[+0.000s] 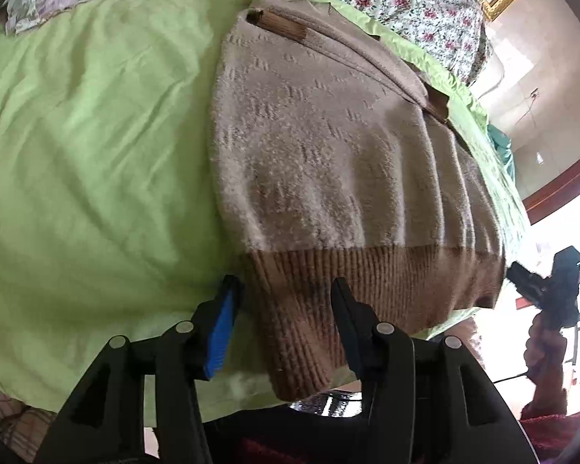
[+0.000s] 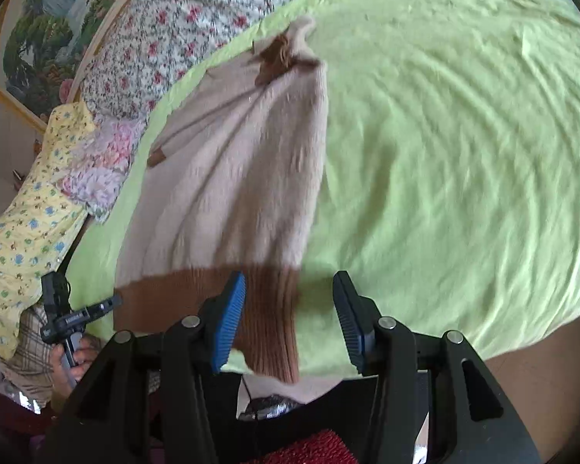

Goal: Fold small clothes

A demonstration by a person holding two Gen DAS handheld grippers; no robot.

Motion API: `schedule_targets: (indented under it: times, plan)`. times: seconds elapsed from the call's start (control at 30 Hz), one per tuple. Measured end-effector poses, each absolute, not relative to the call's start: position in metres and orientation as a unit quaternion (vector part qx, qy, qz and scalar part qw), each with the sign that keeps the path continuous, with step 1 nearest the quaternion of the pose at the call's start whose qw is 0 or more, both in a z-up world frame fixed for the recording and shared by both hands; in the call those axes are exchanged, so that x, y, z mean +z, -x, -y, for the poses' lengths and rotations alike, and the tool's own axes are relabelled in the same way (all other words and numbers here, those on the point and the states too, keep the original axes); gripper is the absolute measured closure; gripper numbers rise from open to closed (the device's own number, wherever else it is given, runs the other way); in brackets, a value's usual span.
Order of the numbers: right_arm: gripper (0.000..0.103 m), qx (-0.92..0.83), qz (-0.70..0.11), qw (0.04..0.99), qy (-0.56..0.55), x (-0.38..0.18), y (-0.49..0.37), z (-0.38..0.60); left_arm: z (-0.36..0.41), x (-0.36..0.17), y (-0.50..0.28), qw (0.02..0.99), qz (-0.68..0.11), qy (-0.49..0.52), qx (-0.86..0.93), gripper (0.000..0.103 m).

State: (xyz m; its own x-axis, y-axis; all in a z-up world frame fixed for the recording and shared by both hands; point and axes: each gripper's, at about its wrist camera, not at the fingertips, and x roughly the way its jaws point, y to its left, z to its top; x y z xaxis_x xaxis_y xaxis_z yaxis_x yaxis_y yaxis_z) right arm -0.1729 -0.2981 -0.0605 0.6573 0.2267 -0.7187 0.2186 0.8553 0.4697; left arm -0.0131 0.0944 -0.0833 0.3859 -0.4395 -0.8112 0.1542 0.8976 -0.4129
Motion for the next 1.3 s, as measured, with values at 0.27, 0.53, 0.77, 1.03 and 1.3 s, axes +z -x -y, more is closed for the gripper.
schedule_targets:
  times: [0.27, 0.53, 0.77, 1.03, 1.3]
  plan:
    - [0.054, 0.086, -0.408, 0.861, -0.292, -0.078, 0.162, 0.279, -0.094, -0.092, 0.008, 0.808, -0.515, 0.19, -0.216, 0.057]
    - [0.096, 0.094, -0.366, 0.871, -0.313, -0.072, 0.166, 0.292, -0.099, -0.083, 0.013, 0.822, -0.489, 0.191, -0.221, 0.099]
    - [0.096, 0.092, -0.369, 0.856, -0.349, -0.085, 0.178, 0.319, -0.107, -0.1, 0.005, 0.8, -0.504, 0.224, -0.236, 0.097]
    - [0.092, 0.123, -0.377, 0.847, -0.354, -0.093, 0.171, 0.31, -0.104, -0.099, -0.001, 0.801, -0.504, 0.216, -0.24, 0.097]
    - [0.095, 0.196, -0.261, 0.87, -0.37, -0.034, 0.155, 0.324, -0.119, -0.017, -0.014, 0.858, -0.389, 0.229, -0.247, 0.098]
